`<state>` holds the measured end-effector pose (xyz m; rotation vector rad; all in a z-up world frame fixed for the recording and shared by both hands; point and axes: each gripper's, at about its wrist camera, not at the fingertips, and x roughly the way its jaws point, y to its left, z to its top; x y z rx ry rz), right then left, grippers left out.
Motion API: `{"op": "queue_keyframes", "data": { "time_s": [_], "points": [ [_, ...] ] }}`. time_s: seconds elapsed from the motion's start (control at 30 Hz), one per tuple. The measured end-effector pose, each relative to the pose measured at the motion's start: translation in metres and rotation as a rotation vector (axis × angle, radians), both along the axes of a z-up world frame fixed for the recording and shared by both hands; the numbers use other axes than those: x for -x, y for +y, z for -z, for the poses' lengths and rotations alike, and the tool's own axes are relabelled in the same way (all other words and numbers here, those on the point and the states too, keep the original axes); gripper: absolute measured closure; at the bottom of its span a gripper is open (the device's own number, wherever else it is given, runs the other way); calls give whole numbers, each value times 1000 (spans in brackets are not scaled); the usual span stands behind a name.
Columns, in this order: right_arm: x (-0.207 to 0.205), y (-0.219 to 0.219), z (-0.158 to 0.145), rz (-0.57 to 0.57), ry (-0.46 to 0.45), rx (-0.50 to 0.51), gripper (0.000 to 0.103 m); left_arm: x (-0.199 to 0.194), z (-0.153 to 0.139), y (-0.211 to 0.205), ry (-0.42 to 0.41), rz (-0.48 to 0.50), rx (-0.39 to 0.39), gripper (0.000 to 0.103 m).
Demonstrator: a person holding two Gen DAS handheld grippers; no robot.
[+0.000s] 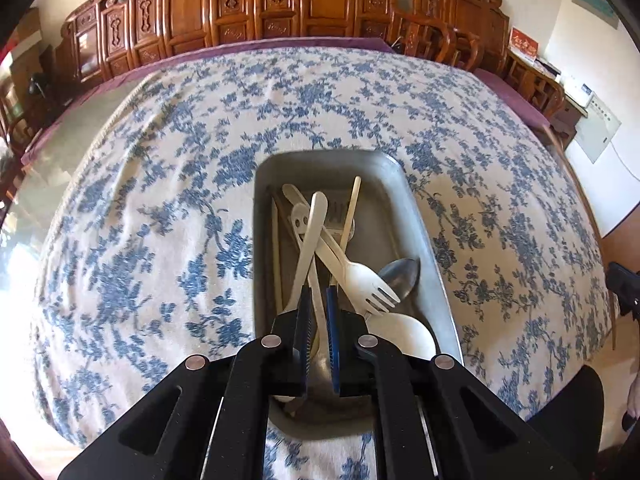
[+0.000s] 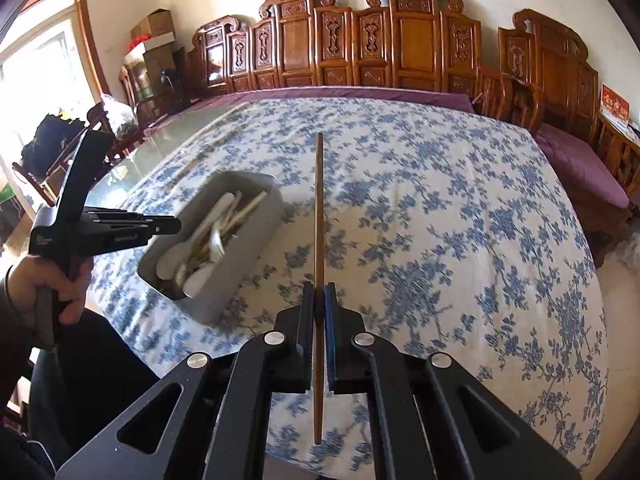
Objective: Organize utensils
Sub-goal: 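Carry the smiley-face spoon into the grey tray and open the left tool, then lower the bamboo chopstick into the grey tray and open the right tool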
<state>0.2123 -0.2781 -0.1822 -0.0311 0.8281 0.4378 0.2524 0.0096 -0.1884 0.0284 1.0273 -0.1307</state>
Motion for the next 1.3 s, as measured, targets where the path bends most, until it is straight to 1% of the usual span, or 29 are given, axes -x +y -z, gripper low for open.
{"op": "queue_keyframes", "data": {
  "time_s": [0.13,0.3,0.5,0.57,0.63,0.7,0.73,0.77,0.8,0.87,0.93,0.97,1.3],
  "points": [
    [1,20,-8,-17,-3,-24,97,15,-22,9,-36,6,2,97],
    [3,45,-13,-39,-1,-28,97,33,-46,21,-81,16,-3,97],
    [1,70,-15,-58,6,-29,97,47,-64,36,-112,17,8,95],
    [-1,78,-14,-63,13,-25,97,51,-67,42,-119,12,7,84],
    [-3,84,-12,-66,19,-23,97,54,-70,48,-129,6,9,79],
    [-5,88,-11,-67,24,-22,97,56,-71,54,-132,0,11,64],
    [-7,91,-10,-69,29,-21,97,56,-72,57,-136,-4,12,50],
    [-8,94,-9,-71,32,-20,97,57,-73,59,-142,-10,9,39],
    [-9,96,-8,-72,33,-20,97,56,-73,62,-149,-16,7,34],
    [-12,101,-6,-76,38,-18,97,56,-72,66,-153,-22,9,20],
    [-16,107,-4,-80,44,-23,97,55,-70,69,-158,-30,3,14],
    [-18,110,-3,-82,48,-24,97,54,-69,71,-157,-33,-4,13],
    [-46,135,13,-85,103,-55,97,41,-46,84,-122,-54,-13,13]
  ]
}}
